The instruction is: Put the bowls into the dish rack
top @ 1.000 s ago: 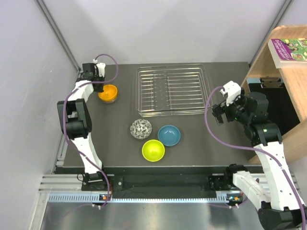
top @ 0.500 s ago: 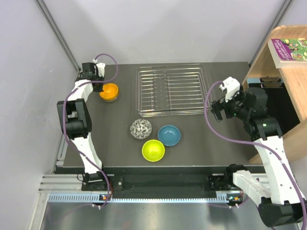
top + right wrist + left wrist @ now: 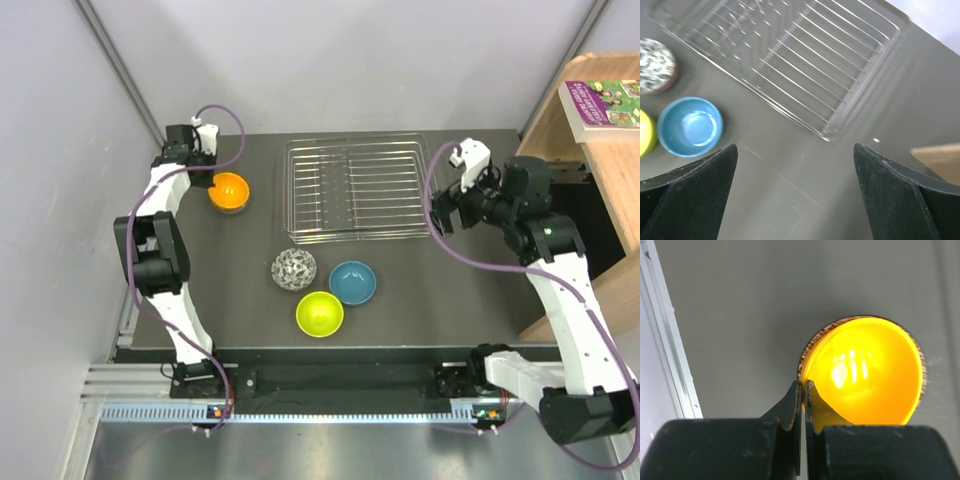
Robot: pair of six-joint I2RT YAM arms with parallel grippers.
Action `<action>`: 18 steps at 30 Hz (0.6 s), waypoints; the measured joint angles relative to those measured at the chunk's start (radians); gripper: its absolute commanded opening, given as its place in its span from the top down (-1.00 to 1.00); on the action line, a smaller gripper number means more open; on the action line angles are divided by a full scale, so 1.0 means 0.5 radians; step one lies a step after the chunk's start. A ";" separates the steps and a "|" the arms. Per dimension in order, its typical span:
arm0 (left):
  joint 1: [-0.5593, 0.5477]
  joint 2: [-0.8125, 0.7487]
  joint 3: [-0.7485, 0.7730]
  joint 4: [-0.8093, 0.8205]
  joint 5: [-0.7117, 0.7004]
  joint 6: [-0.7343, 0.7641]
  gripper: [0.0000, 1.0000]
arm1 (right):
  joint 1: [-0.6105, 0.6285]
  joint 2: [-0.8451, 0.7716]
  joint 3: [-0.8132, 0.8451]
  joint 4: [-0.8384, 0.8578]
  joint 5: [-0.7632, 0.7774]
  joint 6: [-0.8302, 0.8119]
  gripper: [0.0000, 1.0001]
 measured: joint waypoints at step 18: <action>-0.011 -0.424 0.014 -0.054 0.304 -0.009 1.00 | 0.311 0.660 0.557 0.020 -0.426 0.230 -0.99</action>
